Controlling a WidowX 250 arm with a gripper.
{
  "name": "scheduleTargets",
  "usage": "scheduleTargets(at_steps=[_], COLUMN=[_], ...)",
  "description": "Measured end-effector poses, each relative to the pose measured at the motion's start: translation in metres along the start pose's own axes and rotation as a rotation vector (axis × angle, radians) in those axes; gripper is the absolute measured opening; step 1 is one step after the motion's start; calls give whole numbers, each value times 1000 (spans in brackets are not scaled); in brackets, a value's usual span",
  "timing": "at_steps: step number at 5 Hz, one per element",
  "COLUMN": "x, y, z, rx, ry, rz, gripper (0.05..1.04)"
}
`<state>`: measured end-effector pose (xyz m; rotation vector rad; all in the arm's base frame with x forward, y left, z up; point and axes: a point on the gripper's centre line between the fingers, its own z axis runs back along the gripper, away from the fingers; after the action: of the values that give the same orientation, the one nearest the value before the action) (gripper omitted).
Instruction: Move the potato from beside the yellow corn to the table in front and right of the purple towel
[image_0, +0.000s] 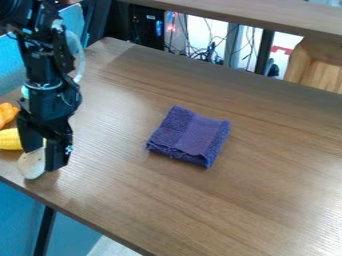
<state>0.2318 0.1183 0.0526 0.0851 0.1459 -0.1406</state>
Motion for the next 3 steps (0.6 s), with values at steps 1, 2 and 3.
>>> scheduleTargets(at_steps=[1, 2, 3], x=[-3, -5, -3], y=[11, 15, 16], z=[-2, -5, -9], rx=[-15, -26, -48], ry=[-35, -47, -74], rz=[44, 51, 60], gripper=[1000, 1000, 1000])
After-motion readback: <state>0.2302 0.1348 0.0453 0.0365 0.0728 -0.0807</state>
